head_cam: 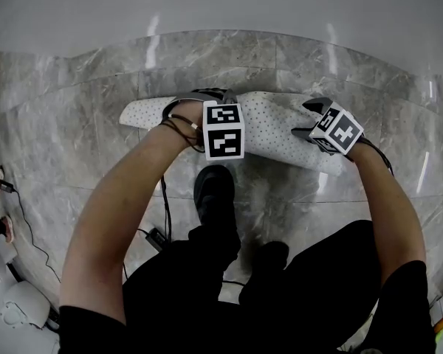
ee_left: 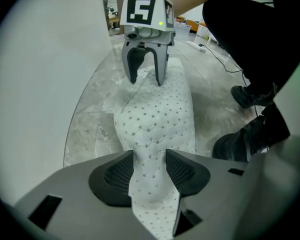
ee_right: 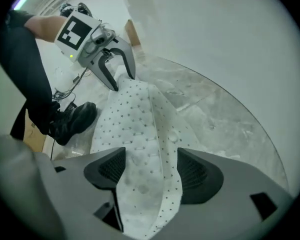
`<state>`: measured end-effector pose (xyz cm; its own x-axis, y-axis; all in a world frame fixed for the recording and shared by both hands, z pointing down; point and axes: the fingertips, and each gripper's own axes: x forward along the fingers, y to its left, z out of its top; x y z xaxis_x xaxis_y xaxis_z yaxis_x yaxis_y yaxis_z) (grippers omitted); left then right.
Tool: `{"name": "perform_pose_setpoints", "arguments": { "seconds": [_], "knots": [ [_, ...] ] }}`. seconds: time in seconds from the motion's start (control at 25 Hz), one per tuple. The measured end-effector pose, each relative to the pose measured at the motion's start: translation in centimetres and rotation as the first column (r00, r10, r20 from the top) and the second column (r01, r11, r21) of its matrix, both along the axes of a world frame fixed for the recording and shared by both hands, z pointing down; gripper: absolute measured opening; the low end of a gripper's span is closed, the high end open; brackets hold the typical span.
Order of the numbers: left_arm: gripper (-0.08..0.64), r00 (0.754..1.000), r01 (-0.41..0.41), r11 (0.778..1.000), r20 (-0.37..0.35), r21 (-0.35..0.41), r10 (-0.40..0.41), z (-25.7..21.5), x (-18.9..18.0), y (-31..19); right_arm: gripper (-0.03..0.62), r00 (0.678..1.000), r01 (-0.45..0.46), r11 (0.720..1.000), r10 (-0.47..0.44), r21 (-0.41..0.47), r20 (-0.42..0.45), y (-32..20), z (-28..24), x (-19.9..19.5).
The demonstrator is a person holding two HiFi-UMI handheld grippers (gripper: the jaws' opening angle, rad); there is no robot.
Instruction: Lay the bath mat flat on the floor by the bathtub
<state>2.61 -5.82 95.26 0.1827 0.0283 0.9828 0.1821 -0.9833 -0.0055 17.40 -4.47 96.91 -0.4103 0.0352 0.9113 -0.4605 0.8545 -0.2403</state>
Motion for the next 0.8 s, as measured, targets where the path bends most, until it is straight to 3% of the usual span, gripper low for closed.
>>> {"name": "perform_pose_setpoints", "arguments": {
  "seconds": [0.16, 0.36, 0.48, 0.6, 0.8],
  "knots": [
    [0.210, 0.999, -0.013, 1.000, -0.030, -0.018, 0.013, -0.4, -0.2, 0.8, 0.319, 0.997, -0.013, 0.995, 0.021, -0.099, 0.072, 1.2, 0.1, -1.0],
    [0.224, 0.998, -0.032, 0.995, -0.052, -0.091, 0.028, -1.3, -0.5, 2.2, 0.318, 0.989, 0.053, 0.985, -0.029, -0.166, 0.147, 2.7, -0.6, -3.5],
    [0.239, 0.998, -0.046, 0.992, -0.051, -0.117, 0.041, -1.8, -0.7, 3.0, 0.241, 0.977, 0.129, 0.968, -0.087, -0.213, 0.194, 4.2, -1.7, -4.8],
    [0.258, 0.996, -0.073, 0.991, -0.050, -0.115, 0.068, -2.3, -0.7, 3.8, 0.048, 0.959, 0.236, 0.954, -0.198, -0.187, 0.201, 5.4, -2.7, -5.2],
    [0.269, 0.989, -0.148, 0.989, -0.029, 0.004, 0.148, -2.3, -0.4, 2.9, 0.026, 0.902, 0.403, 0.904, -0.365, -0.147, 0.230, 7.5, -4.9, -5.8]
  ]
}}
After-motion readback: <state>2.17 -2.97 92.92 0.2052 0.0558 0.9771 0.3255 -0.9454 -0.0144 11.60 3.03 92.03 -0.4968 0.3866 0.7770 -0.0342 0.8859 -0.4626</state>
